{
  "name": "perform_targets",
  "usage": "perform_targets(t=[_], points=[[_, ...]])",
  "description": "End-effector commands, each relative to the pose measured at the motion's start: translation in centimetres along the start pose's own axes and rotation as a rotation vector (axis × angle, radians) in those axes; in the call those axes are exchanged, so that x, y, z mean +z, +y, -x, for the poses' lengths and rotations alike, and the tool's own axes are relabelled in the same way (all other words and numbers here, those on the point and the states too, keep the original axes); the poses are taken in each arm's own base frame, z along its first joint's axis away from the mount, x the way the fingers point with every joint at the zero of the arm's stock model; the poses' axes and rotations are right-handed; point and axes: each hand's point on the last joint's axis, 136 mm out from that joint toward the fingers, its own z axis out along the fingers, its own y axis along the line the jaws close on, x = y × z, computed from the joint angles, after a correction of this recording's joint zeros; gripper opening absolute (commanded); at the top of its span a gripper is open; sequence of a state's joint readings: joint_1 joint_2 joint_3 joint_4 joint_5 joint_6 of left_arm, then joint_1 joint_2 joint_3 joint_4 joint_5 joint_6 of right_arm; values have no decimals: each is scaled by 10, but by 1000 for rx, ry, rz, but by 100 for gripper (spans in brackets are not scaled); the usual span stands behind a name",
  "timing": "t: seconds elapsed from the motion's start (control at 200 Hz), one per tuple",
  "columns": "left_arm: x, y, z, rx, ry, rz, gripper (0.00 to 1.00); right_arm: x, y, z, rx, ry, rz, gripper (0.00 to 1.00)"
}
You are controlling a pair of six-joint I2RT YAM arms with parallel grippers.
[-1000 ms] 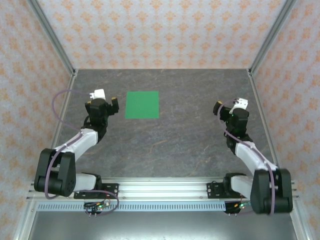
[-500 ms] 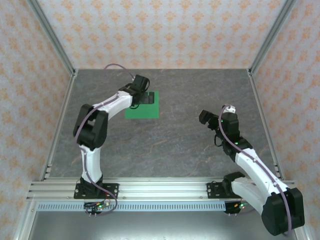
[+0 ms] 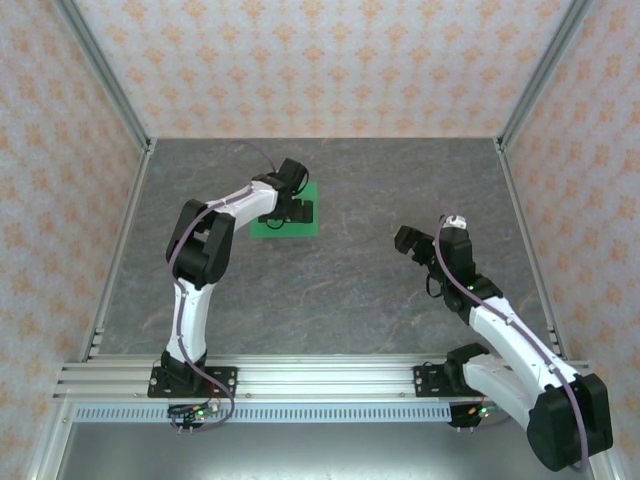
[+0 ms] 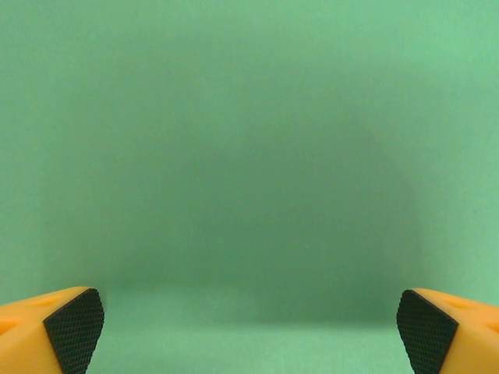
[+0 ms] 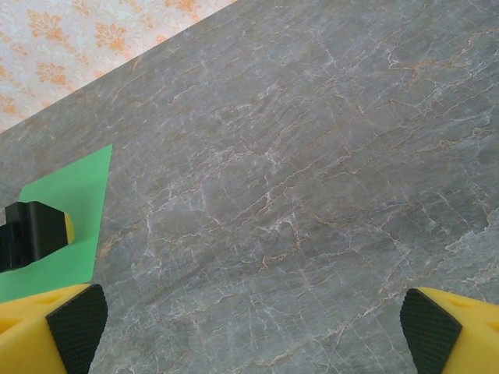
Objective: Fold a paper plane with a square sheet of paper (fold left side to right side)
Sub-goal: Move the square sheet of paper to the center of the table.
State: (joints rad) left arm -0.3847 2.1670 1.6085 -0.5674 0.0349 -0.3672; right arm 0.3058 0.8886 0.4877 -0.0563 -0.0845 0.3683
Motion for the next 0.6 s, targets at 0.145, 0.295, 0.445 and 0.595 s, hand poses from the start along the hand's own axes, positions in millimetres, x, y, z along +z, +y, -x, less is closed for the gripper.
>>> perform_targets(t=[0.145,0.295,0.445,0.595], points=[[13,4,-35,44,82,90,100,-6,4,10,21,-20,-6,100],[17,0,-54,56,116,90,100,-7,5,9,30,-13,-1,100],[19,-7,-80,74,160,85,100,-8,6,10,34,-12,4,100],[15,-6,-107,78,191,95,100,-12,5,10,32,-15,0,100]])
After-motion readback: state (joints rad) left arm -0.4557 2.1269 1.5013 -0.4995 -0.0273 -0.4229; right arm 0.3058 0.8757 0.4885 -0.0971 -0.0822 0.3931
